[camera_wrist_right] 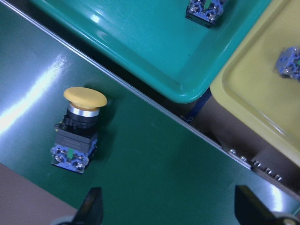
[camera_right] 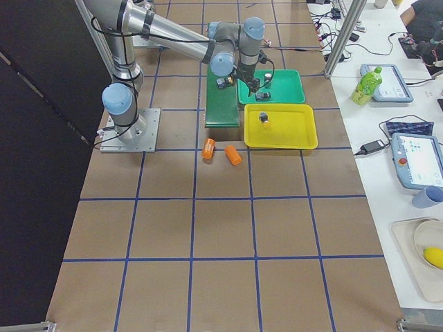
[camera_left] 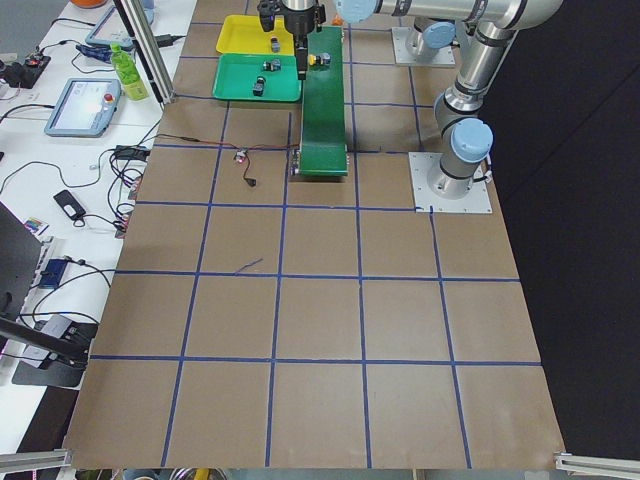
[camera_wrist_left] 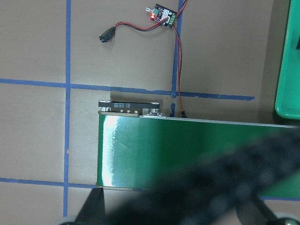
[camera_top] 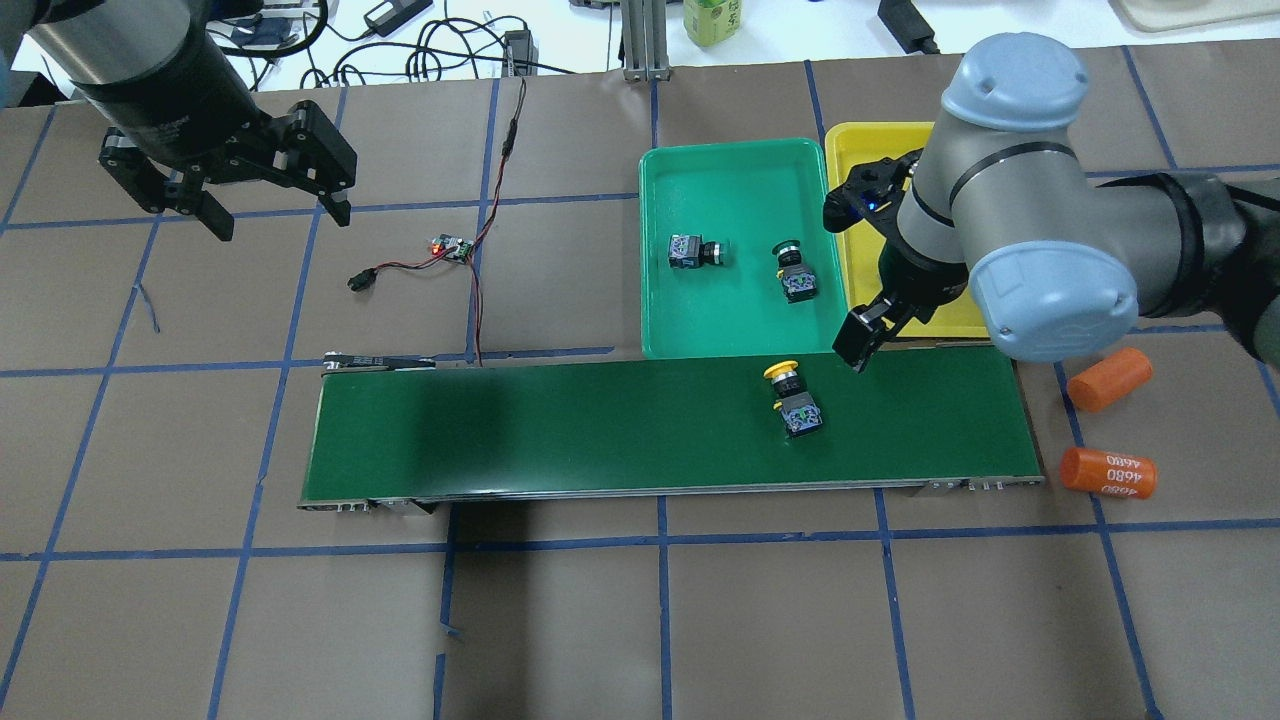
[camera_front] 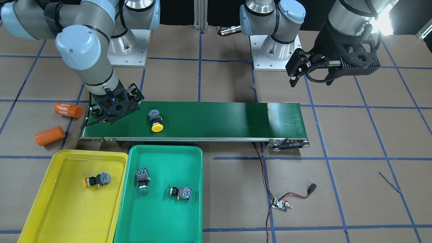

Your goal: Sort buttons by color to trays

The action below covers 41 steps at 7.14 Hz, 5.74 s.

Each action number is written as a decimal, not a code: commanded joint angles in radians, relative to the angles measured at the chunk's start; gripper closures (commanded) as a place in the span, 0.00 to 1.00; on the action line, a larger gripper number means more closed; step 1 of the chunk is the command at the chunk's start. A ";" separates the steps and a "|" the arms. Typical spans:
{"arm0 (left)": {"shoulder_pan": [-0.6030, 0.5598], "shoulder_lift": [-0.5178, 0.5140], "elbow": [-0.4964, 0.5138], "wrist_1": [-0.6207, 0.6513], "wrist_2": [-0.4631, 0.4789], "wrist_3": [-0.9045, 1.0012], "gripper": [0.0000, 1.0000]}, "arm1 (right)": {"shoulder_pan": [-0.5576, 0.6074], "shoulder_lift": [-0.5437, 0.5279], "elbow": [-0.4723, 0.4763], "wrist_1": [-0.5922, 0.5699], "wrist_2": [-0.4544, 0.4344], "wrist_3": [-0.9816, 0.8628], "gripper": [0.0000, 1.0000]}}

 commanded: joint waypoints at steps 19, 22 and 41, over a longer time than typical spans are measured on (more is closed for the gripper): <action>0.000 -0.002 0.001 0.005 -0.003 0.000 0.00 | -0.264 0.344 -0.300 -0.039 -0.050 0.025 0.71; 0.000 -0.002 0.001 0.005 -0.003 0.000 0.00 | -0.267 0.357 -0.309 -0.044 -0.035 -0.004 0.05; -0.006 0.000 -0.012 0.005 0.006 0.002 0.00 | 0.067 -0.170 -0.304 0.395 -0.024 0.613 0.00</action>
